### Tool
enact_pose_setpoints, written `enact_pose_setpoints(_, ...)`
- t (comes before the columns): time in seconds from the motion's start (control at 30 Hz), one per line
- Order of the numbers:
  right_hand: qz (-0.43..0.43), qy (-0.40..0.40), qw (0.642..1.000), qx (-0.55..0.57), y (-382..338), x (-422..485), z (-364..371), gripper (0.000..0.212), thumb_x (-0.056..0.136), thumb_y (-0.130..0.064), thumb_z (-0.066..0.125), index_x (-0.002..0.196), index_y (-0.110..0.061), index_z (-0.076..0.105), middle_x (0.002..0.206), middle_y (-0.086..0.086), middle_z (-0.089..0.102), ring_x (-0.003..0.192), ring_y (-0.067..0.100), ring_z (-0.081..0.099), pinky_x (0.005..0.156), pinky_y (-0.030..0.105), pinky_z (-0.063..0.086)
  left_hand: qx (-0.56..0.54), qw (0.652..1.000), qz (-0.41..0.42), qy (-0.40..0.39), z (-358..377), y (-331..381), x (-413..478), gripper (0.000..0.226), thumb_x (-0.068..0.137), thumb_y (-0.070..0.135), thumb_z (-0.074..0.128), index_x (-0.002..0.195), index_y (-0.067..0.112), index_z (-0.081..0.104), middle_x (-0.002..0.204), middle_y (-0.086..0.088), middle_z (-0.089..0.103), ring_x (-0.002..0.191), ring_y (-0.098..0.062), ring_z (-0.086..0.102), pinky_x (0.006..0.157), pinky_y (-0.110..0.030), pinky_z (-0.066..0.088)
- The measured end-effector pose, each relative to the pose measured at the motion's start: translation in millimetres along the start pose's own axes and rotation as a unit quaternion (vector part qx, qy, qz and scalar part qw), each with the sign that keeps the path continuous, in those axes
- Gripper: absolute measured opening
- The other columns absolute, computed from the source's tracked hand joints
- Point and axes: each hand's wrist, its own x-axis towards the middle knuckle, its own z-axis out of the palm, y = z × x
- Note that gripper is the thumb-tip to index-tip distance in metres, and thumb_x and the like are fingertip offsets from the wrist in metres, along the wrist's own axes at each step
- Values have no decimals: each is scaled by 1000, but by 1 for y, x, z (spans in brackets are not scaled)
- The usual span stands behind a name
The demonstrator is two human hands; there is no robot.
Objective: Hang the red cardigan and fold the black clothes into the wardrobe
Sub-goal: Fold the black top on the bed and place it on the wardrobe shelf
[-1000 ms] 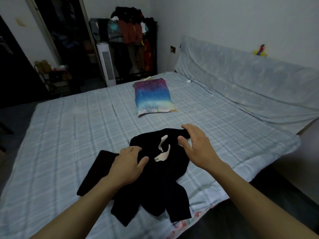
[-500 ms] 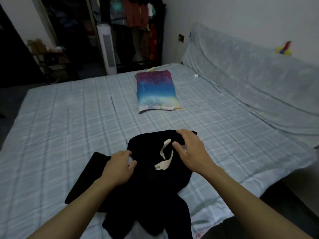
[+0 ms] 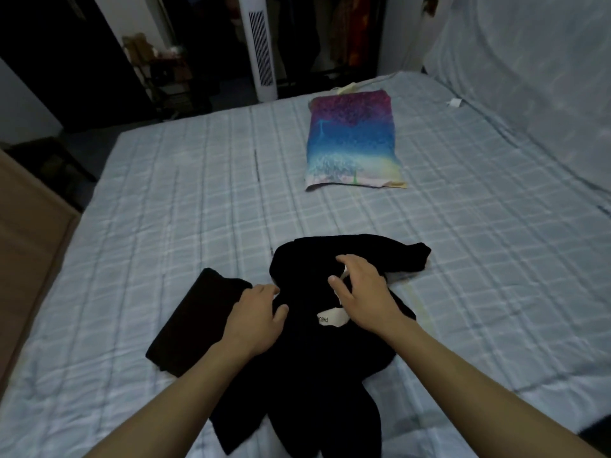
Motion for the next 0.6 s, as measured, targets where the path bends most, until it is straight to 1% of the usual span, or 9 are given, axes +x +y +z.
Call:
enact_pose_setpoints(0.1,7,-21,1000,3,17,5,20,53,100,-44,47,145,-16,41,148,3,44,139,21,37,113,43,34,1,1000,-4,-10,15,-4,22,48,98,41,52,139,16,50,134,-4,55,124,-21,48,102,-41,45)
enact_pose_setpoints(0.23,37,-39,999,-5,45,4,52,49,99,-43,49,141,-17,44,143,2,48,132,20,44,107,40,39,-1,1000,1,-24,48,-18,38,44,97,40,52,135,17,52,129,-3,58,118,-19,52,99,-39,48)
enact_pose_setpoints(0.33,48,-55,997,-10,60,7,76,47,99,-40,51,140,-18,44,141,0,49,129,17,44,104,34,37,-1,999,11,-33,75,-30,56,42,97,39,54,133,19,54,129,-2,58,117,-19,52,97,-36,48)
enact_pose_setpoints(0.47,62,-75,995,-9,77,11,118,52,98,-42,52,143,-18,43,144,0,47,133,18,43,108,34,36,-5,998,15,-55,108,-43,90,42,94,35,57,134,20,53,131,-5,56,117,-23,52,97,-39,48)
enact_pose_setpoints(0.53,65,-88,994,4,85,10,143,53,96,-43,54,142,-19,43,141,-1,49,131,17,45,108,36,39,24,998,9,-58,124,-49,103,48,93,34,59,139,24,49,139,-6,51,122,-26,49,101,-41,45)
enact_pose_setpoints(0.6,70,-106,992,13,91,11,165,58,94,-45,57,144,-20,41,142,-2,48,132,15,44,109,38,40,89,993,-4,-81,138,-58,115,58,91,37,59,146,30,40,147,-7,43,127,-31,45,103,-44,42)
